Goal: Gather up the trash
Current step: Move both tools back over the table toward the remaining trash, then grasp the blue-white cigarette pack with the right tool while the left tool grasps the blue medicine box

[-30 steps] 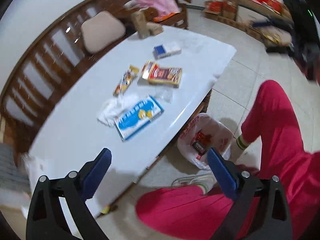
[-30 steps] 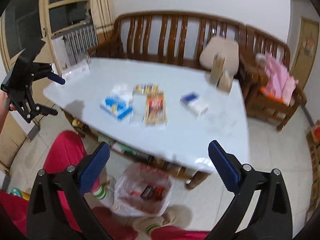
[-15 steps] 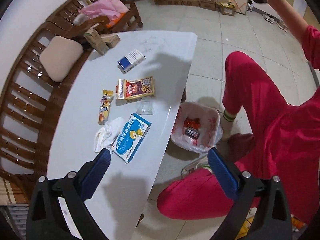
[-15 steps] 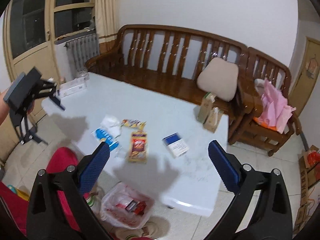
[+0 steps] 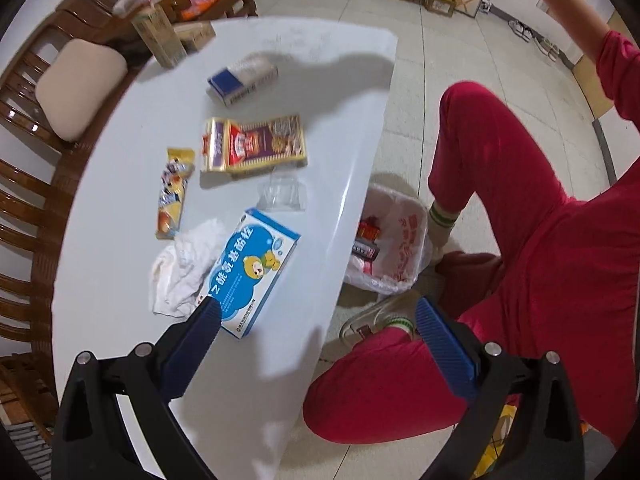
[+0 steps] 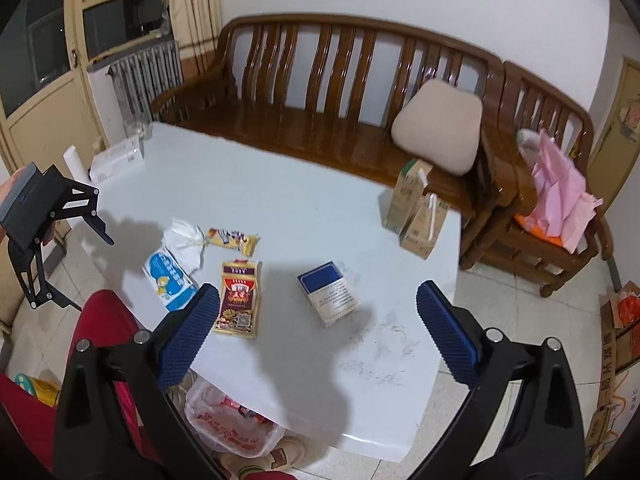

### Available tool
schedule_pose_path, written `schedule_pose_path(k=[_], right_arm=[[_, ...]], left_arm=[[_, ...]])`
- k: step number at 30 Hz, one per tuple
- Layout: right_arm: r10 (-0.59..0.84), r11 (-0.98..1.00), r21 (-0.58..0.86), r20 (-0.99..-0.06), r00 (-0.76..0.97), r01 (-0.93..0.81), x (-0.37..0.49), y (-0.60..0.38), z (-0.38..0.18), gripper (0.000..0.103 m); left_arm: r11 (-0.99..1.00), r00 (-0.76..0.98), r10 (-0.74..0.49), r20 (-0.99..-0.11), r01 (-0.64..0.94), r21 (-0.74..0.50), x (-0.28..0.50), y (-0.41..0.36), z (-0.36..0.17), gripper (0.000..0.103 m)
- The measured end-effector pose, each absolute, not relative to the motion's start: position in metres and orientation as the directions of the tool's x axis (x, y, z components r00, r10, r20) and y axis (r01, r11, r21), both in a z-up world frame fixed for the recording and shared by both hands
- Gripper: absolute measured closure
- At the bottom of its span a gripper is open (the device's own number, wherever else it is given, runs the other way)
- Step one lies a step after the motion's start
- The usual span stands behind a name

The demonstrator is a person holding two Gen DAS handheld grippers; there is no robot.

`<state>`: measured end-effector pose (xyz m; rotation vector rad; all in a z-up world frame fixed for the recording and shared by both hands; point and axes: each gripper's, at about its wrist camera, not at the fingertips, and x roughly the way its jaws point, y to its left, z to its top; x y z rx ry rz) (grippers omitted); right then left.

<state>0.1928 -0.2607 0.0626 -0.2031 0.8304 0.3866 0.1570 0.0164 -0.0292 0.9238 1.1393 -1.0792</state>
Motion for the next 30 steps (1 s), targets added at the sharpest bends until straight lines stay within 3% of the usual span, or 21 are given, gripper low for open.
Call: schedule_pose_path(k=[30], right_arm=[[0.213, 0.837, 0.01, -0.927, 0.309, -0.546, 0.282, -0.212, -0.072, 0.007]], left_arm=[[0.258, -0.066, -0.078, -0.995, 0.963, -0.084, 0.23, 0.013, -0.112, 0.008]])
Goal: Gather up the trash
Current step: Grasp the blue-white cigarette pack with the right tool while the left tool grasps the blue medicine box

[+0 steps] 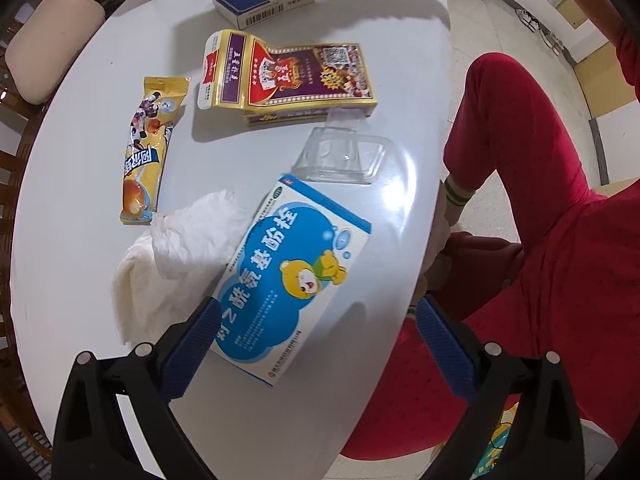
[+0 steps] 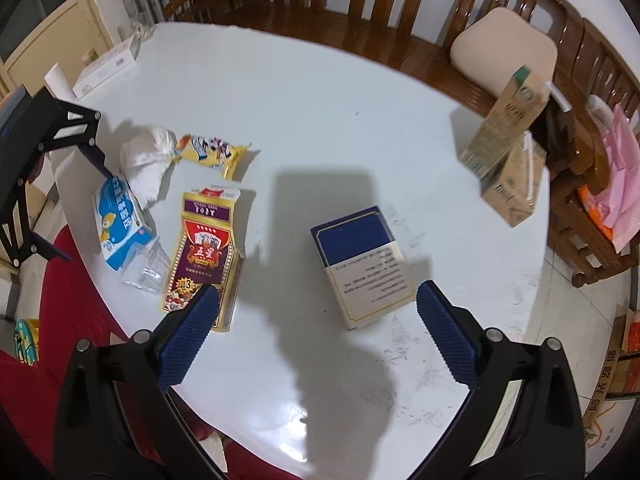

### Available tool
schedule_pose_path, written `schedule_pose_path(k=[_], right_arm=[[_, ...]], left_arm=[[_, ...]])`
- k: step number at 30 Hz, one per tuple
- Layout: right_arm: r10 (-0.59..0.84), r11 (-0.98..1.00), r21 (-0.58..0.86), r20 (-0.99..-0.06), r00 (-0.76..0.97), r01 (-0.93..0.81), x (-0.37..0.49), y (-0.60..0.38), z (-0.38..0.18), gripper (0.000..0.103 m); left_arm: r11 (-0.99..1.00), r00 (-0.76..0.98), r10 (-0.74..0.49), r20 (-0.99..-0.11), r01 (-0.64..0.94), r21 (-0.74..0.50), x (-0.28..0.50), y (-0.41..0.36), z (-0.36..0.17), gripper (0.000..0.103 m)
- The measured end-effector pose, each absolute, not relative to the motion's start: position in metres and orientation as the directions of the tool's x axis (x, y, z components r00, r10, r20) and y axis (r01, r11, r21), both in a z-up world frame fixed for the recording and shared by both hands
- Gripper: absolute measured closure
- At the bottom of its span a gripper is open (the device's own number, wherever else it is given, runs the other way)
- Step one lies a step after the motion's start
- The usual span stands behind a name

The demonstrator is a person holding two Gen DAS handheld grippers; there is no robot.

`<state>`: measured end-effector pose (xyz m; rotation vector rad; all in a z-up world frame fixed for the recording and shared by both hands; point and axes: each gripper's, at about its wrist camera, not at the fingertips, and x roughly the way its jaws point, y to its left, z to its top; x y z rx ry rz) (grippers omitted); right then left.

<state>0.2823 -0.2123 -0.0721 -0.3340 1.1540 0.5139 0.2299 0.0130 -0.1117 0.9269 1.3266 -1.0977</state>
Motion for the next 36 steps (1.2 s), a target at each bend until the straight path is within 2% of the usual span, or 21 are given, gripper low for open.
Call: schedule_pose_path(k=[15, 36], right_arm=[[0.198, 0.813, 0.038, -0.957, 0.214, -0.582, 0.299, -0.201, -0.108, 0.007], [0.111, 0.808, -0.018, -0.977, 0.182, -0.589, 0.341, -0.205, -0.141, 0.007]], left_arm=[[0.233, -0.078, -0.008, -0.997, 0.969, -0.078, 0.25, 0.008, -0.133, 0.008], [0.26, -0.119, -0.028, -0.993, 0.958, -0.122, 0.259, 0.002, -0.141, 0.008]])
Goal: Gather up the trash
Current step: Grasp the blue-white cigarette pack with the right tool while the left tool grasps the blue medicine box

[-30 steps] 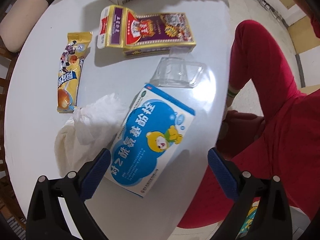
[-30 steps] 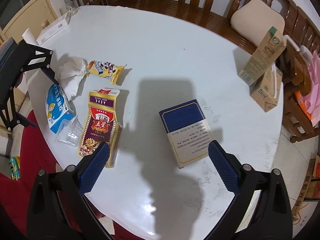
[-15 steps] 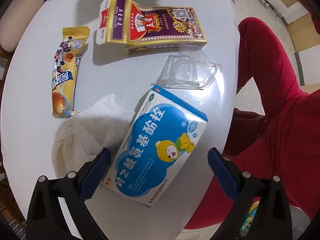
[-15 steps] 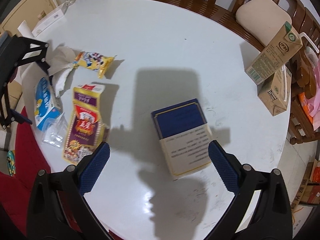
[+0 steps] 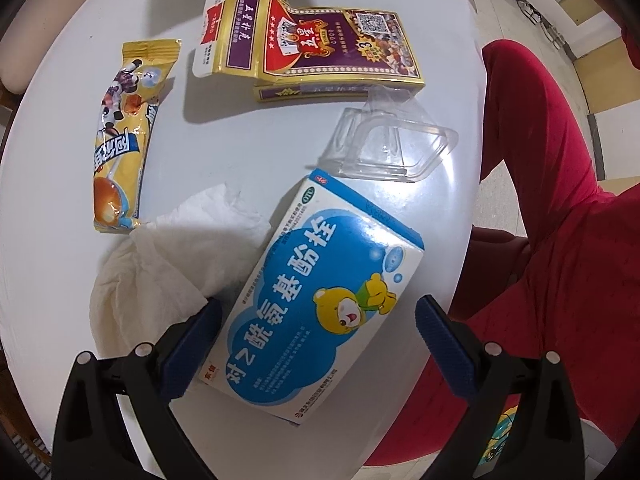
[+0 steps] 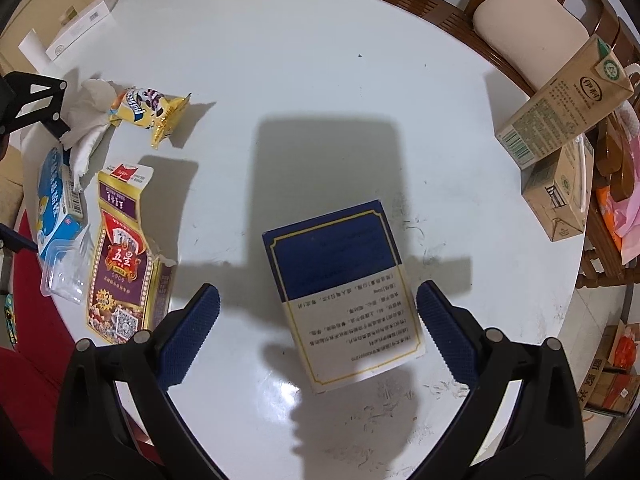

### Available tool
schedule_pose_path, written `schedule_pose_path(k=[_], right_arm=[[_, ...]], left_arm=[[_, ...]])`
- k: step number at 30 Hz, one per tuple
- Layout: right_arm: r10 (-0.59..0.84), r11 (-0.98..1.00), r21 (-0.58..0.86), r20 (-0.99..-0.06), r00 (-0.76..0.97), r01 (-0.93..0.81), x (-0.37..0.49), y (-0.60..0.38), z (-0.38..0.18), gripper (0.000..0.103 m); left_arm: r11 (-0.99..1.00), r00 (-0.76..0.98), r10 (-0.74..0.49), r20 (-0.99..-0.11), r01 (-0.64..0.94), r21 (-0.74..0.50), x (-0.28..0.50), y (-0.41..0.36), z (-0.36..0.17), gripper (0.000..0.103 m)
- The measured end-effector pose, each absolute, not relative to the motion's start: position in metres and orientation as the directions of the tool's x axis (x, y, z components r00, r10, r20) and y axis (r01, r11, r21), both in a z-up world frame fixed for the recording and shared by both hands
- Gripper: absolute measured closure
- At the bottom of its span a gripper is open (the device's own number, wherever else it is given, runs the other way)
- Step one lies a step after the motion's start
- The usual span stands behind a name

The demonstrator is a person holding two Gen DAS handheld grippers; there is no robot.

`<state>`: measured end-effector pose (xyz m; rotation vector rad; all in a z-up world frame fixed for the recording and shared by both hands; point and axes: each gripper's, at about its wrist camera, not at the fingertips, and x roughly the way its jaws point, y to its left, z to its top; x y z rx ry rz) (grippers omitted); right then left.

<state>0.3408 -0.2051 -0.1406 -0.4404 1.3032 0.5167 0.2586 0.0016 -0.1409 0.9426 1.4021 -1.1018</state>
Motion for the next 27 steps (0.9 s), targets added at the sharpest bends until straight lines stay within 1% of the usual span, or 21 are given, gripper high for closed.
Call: schedule_pose_path(k=[6, 9, 10, 13, 16, 17, 21, 24, 27], right_arm=[[0.075, 0.799, -0.039, -0.984, 0.163, -0.601, 0.344, -0.2, -0.154, 0.007], [0.076, 0.812, -0.025, -0.986, 0.148, -0.584, 0.348, -0.201, -0.156, 0.008], [0.079, 0.817, -0.02, -0.986, 0.145, -0.576, 0.348, -0.202, -0.156, 0.009], [0.101, 0.842, 0.011, -0.985, 0.138, -0.54, 0.358, -0.204, -0.156, 0.018], [0.1, 0.869, 0.01, -0.983, 0.156, -0.494, 0.359, -0.204, -0.152, 0.031], [0.099, 0.877, 0.009, -0.982, 0.162, -0.481, 0.357, -0.203, -0.15, 0.04], [0.076, 0.909, -0.008, -0.98, 0.185, -0.417, 0.353, -0.202, -0.149, 0.04], [0.057, 0.922, -0.026, -0.978, 0.201, -0.386, 0.351, -0.201, -0.149, 0.04], [0.059, 0.932, -0.02, -0.976, 0.207, -0.362, 0.347, -0.201, -0.147, 0.04]], left_arm=[[0.262, -0.102, -0.028, -0.994, 0.959, -0.106, 0.254, 0.003, -0.142, 0.009], [0.268, -0.082, -0.027, -0.996, 0.96, -0.086, 0.251, 0.004, -0.143, 0.012], [0.271, -0.072, -0.027, -0.997, 0.96, -0.076, 0.25, 0.004, -0.143, 0.014], [0.296, -0.043, -0.026, -0.999, 0.954, -0.049, 0.248, 0.005, -0.144, 0.024], [0.318, -0.037, -0.022, -0.999, 0.947, -0.042, 0.248, 0.006, -0.142, 0.029], [0.321, -0.028, -0.02, -0.999, 0.947, -0.033, 0.245, 0.006, -0.142, 0.03], [0.357, -0.005, -0.036, -0.999, 0.934, -0.018, 0.238, 0.004, -0.141, 0.033], [0.436, 0.014, -0.05, -0.999, 0.9, -0.009, 0.239, 0.005, -0.141, 0.034], [0.525, 0.006, -0.069, -0.998, 0.851, -0.031, 0.239, 0.009, -0.141, 0.034]])
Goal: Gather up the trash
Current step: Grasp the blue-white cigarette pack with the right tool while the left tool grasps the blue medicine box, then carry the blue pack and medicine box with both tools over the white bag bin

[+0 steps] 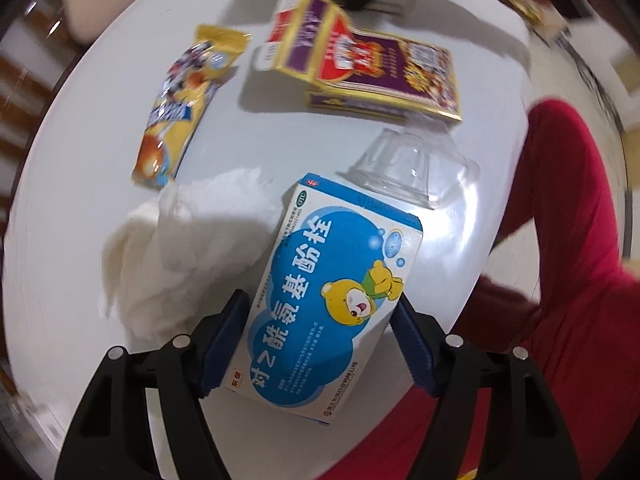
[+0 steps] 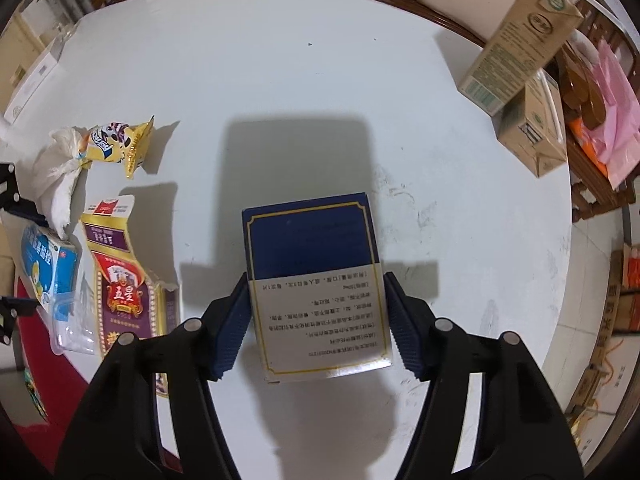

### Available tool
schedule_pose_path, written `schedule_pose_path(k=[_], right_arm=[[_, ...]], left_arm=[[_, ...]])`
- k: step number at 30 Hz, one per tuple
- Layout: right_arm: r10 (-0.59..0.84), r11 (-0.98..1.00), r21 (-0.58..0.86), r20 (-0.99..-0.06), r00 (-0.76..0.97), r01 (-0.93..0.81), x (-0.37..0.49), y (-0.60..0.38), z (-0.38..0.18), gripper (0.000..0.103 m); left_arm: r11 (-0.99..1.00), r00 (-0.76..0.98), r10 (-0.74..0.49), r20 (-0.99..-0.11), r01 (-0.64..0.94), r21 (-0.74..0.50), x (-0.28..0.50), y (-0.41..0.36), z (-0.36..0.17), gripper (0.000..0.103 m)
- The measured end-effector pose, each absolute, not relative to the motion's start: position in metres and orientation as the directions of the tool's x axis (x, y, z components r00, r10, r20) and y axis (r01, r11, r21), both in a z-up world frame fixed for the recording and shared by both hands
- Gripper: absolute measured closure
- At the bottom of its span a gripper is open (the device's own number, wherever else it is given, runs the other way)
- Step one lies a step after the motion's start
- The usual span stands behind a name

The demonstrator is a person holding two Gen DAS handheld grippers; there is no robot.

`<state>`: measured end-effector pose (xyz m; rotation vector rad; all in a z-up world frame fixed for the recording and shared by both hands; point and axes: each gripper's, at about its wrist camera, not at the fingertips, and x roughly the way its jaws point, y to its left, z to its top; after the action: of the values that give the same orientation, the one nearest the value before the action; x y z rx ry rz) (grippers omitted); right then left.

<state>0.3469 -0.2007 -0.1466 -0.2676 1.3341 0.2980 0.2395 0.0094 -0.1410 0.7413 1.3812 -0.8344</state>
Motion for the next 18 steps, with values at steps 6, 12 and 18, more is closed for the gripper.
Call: schedule_pose_path(k=[6, 12, 18], right_arm=[[0.068, 0.953, -0.004, -0.972, 0.227, -0.302, 0.331, -0.208, -0.139, 0.04], [0.075, 0.967, 0.004, -0.96, 0.271, -0.254, 0.315, -0.215, -0.122, 0.04], [0.082, 0.97, 0.001, -0.942, 0.324, -0.244, 0.285, -0.216, -0.096, 0.04]], left_arm=[[0.64, 0.065, -0.06, -0.996, 0.768, 0.011, 0.225, 0.013, -0.142, 0.035], [0.716, 0.107, -0.079, -0.991, 0.698, 0.019, 0.21, 0.023, -0.137, 0.037], [0.76, 0.152, -0.089, -0.984, 0.649, 0.032, 0.202, 0.027, -0.127, 0.037]])
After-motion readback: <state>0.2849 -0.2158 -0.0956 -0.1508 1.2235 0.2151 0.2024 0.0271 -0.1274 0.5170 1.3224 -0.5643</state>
